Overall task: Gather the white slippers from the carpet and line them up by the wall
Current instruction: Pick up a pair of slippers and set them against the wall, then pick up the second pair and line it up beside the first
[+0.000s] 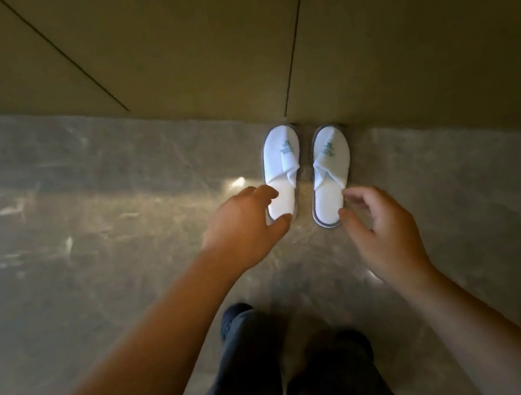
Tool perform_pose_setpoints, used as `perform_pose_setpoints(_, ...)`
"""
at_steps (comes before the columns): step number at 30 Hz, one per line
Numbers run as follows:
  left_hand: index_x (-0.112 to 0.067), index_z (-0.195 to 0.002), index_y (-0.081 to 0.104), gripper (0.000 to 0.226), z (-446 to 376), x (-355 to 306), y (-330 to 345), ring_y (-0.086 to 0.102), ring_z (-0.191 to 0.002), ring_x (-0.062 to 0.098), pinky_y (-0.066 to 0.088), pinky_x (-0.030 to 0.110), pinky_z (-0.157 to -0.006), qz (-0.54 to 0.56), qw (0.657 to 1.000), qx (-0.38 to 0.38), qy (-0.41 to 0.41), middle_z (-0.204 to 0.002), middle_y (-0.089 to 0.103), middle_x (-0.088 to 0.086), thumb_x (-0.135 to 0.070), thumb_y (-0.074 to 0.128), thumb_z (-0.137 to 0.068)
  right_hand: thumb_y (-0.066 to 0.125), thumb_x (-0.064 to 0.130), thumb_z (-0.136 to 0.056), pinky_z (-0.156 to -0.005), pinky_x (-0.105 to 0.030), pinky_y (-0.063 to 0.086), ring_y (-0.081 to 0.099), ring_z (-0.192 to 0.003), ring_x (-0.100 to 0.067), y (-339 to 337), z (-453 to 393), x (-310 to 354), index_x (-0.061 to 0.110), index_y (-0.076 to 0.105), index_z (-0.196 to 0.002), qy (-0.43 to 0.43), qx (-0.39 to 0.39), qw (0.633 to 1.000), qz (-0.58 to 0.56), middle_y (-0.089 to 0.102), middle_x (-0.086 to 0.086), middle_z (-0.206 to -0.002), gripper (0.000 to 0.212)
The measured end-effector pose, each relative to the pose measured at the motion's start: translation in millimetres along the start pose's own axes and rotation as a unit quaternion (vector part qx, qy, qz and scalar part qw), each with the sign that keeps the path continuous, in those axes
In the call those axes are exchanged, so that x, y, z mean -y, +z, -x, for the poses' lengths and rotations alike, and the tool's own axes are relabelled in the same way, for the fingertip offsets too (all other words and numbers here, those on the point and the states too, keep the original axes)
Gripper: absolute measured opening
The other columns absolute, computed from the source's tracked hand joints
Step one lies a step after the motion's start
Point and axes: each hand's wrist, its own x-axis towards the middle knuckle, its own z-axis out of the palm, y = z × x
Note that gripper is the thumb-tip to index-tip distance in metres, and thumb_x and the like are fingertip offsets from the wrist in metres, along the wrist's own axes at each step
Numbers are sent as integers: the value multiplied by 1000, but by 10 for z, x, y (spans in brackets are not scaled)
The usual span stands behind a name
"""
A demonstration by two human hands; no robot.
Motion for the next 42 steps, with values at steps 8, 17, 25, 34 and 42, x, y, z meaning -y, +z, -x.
perform_pose_setpoints(8,-21,-121,47,41,1630,-781,-2211,55,-108,20,48,35,-87,68,993,-90,-16,-123,58,2,-36,51,-83,58,12,-81,-69,5,34,54,-82,2,-1047,750,2509,33,55,-84,-85,77,993,-33,57,22,-85,21)
perform_pose_setpoints(17,-22,-121,48,39,2706,-878,-3176,52,-110,16,39,25,-88,139,955,-240,-105,-124,56,0,-34,51,-84,54,20,-83,-69,2,38,56,-87,2,-1229,1152,3816,33,56,-87,-159,168,970,-81,60,16,-89,13)
perform_pose_setpoints(25,-20,-121,48,39,3146,-732,-3229,51,-109,13,39,25,-89,241,875,-337,-252,-124,55,1,-30,52,-84,53,12,-84,-70,-1,41,54,-87,-2,-781,984,4278,26,56,-91,-228,312,920,-56,57,17,-87,15)
perform_pose_setpoints(34,-8,-115,53,35,3776,38,-3246,53,-99,16,39,24,-81,306,743,-440,-401,-117,59,11,-18,58,-82,53,19,-84,-70,-12,44,53,-83,0,454,997,5403,30,49,-97,-338,450,826,-40,53,18,-85,18)
perform_pose_setpoints(42,-13,-117,50,36,3904,1551,-4046,50,-97,11,39,23,-82,317,725,-468,-392,-117,58,8,-22,56,-82,51,20,-86,-71,-12,40,51,-88,3,1797,950,6382,33,49,-93,-336,484,808,9,51,22,-89,16)
